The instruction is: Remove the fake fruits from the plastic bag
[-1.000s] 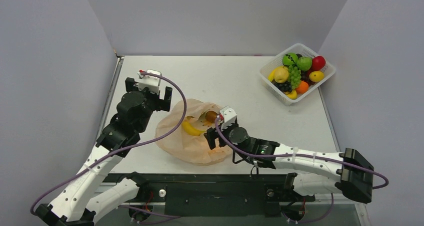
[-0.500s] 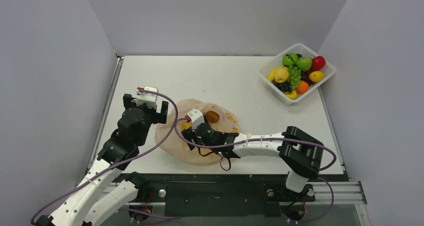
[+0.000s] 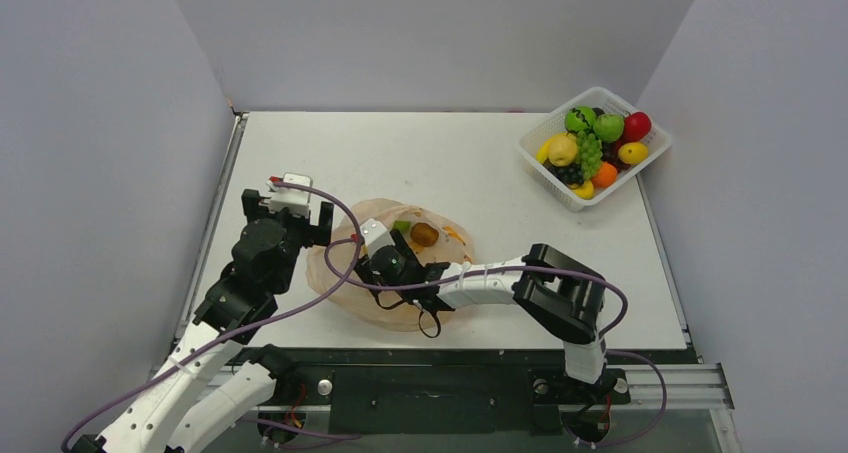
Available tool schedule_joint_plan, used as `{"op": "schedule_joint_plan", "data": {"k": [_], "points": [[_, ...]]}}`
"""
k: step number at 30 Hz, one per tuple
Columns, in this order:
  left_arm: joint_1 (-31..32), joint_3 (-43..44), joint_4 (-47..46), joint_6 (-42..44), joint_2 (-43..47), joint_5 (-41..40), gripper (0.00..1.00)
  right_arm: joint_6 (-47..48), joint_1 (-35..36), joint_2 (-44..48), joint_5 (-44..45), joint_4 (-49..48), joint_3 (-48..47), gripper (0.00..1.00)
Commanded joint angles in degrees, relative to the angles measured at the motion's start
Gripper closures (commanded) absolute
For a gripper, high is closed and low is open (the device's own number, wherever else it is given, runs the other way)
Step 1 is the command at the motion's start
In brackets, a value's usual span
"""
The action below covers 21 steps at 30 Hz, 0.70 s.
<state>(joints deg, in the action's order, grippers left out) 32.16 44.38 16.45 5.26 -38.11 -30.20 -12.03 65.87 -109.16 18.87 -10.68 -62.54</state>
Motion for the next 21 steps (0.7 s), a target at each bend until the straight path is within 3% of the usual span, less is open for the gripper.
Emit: {"op": "schedule_joint_plan", "data": {"k": [1,16,21], "points": [[-0.16,-0.03,-3.0,0.37,-0.16,0.53,0.04,1.46,-1.04,-1.95,2.38,-1.1,-3.56,0.32],[-0.18,-0.08,-2.93,0.2,-0.62,1.0,0.04,0.96,-2.34,-6.84,-2.65,0.44,-6.81,0.44],[-0.17,-0.16,-2.9,0.19,-0.57,0.99,0.04,0.96,-2.24,-4.93,-2.92,1.1,-6.66,0.57]]}}
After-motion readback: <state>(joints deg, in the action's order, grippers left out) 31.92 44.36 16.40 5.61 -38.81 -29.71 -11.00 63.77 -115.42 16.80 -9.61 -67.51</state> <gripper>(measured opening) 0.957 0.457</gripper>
